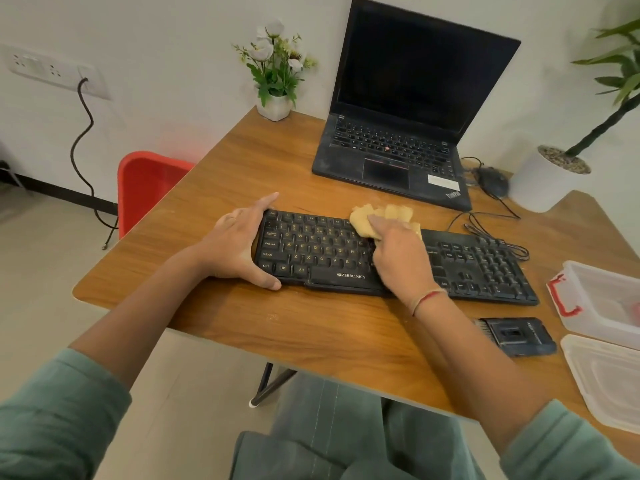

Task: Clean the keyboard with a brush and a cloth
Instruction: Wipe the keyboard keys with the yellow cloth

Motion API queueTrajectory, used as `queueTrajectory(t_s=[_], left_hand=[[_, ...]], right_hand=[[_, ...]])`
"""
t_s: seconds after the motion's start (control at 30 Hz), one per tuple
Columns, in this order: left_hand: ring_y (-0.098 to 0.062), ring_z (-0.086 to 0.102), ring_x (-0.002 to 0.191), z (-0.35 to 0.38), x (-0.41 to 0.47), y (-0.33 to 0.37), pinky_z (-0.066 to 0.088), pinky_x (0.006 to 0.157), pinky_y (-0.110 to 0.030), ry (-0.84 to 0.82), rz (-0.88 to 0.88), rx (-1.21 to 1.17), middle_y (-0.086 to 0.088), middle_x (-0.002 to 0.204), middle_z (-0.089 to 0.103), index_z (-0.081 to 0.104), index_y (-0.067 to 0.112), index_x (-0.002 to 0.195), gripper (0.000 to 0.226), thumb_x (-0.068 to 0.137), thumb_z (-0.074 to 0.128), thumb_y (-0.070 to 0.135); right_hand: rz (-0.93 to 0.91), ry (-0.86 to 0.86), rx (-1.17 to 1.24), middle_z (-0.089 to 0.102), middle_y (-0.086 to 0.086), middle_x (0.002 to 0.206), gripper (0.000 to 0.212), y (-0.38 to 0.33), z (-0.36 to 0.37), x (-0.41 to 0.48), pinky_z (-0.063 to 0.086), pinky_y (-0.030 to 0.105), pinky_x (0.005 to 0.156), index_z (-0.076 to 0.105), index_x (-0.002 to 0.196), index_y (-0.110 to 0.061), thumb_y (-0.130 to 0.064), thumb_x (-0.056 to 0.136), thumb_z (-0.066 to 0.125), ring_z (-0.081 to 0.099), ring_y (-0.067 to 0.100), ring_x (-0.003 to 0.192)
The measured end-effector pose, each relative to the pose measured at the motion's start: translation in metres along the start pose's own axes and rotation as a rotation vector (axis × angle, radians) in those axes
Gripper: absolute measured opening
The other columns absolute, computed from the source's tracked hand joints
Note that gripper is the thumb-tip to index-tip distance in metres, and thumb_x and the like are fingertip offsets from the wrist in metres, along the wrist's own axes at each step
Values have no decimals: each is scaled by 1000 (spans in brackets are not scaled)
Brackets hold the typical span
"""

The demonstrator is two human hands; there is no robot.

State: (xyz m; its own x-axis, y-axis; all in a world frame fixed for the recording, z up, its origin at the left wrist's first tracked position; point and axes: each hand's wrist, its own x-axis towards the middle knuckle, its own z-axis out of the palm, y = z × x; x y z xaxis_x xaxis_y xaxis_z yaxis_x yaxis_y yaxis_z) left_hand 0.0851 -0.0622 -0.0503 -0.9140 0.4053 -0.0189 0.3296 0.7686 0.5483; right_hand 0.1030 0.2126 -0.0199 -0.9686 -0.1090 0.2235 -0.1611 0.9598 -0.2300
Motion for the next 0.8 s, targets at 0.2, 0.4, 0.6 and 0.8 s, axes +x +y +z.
queueTrajectory(t_s=[0.2, 0.4, 0.6, 0.8], left_hand=[[-26, 26, 138, 0, 2, -2, 14, 116, -44, -14, 3, 1, 1, 152, 28, -4, 36, 151, 145, 34, 71, 78], [-25, 24, 138, -2, 2, -2, 12, 115, -43, -47, 7, 4, 2, 151, 26, -8, 39, 150, 144, 35, 71, 77], [-23, 26, 136, 0, 0, -2, 14, 115, -43, -15, 3, 13, 2, 151, 27, -10, 40, 149, 144, 36, 71, 78], [-27, 26, 138, -2, 3, -3, 14, 117, -48, -34, 14, 17, 0, 151, 27, -7, 38, 150, 144, 35, 69, 80]], right_hand=[[-9, 12, 4, 61, 13, 101, 50, -3, 0, -7, 46, 35, 72, 43, 140, -13, -3, 91, 40, 55, 27, 88], [112, -36, 40, 63, 14, 90, 32, -22, 5, 23, 48, 37, 67, 48, 123, -7, -2, 93, 39, 59, 31, 86], [93, -10, -23, 58, 9, 82, 31, -21, 6, 10, 39, 32, 60, 49, 122, -6, -4, 92, 39, 54, 26, 77], [100, 14, 63, 56, 7, 80, 23, -16, 4, 10, 43, 35, 62, 49, 116, -7, -8, 94, 43, 58, 30, 83]])
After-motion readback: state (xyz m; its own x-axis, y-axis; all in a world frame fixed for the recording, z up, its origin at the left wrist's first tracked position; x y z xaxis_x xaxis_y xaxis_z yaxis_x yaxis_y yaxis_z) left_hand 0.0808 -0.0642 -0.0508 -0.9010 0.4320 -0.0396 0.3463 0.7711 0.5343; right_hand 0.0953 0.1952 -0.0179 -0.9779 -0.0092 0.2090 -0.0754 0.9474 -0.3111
